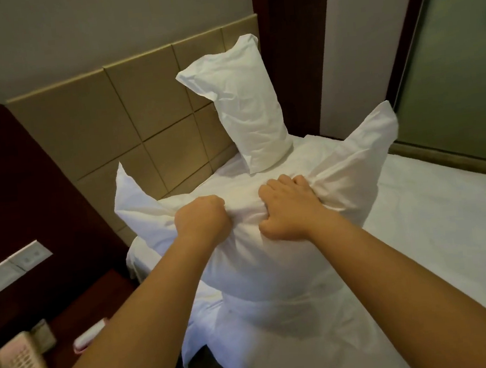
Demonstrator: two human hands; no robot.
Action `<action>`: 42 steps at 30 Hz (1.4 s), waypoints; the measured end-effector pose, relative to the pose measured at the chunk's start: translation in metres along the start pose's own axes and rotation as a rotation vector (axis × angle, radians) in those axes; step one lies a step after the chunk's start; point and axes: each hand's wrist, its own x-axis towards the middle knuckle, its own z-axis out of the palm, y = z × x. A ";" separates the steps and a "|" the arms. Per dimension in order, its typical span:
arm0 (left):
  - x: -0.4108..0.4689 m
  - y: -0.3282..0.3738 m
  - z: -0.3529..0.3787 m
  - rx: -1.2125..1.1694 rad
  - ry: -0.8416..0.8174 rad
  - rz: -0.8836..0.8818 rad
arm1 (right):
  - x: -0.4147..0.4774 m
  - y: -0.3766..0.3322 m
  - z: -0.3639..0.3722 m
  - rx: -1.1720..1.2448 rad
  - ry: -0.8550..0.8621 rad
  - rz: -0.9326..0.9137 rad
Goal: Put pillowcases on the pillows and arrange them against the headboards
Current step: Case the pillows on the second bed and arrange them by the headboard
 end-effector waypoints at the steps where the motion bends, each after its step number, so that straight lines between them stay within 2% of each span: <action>1: 0.008 0.002 0.006 0.002 -0.013 0.008 | 0.007 0.002 0.004 -0.012 -0.040 0.016; 6: 0.062 0.009 0.032 -0.029 -0.027 0.077 | 0.059 0.012 0.028 -0.109 -0.121 0.150; 10: 0.121 -0.006 0.047 -0.201 -0.023 0.107 | 0.123 0.018 0.041 -0.163 -0.107 0.170; 16: 0.225 -0.077 0.027 -0.446 -0.082 -0.016 | 0.263 -0.004 0.038 -0.217 -0.031 0.034; 19: 0.274 -0.112 -0.009 -0.485 -0.008 -0.023 | 0.336 -0.012 0.013 -0.244 -0.011 -0.050; 22: 0.307 -0.138 -0.050 -0.499 0.117 -0.022 | 0.390 -0.024 -0.023 -0.237 0.081 -0.074; 26: 0.323 -0.168 -0.097 -0.495 0.336 0.004 | 0.440 -0.049 -0.071 -0.252 0.191 -0.118; 30: 0.321 -0.197 -0.118 -0.500 0.470 0.006 | 0.464 -0.074 -0.100 -0.261 0.269 -0.220; 34: 0.318 -0.214 -0.118 -0.536 0.464 -0.049 | 0.480 -0.091 -0.097 -0.236 0.318 -0.305; 42: 0.343 -0.243 -0.085 -0.563 0.396 -0.117 | 0.524 -0.110 -0.051 -0.271 0.178 -0.335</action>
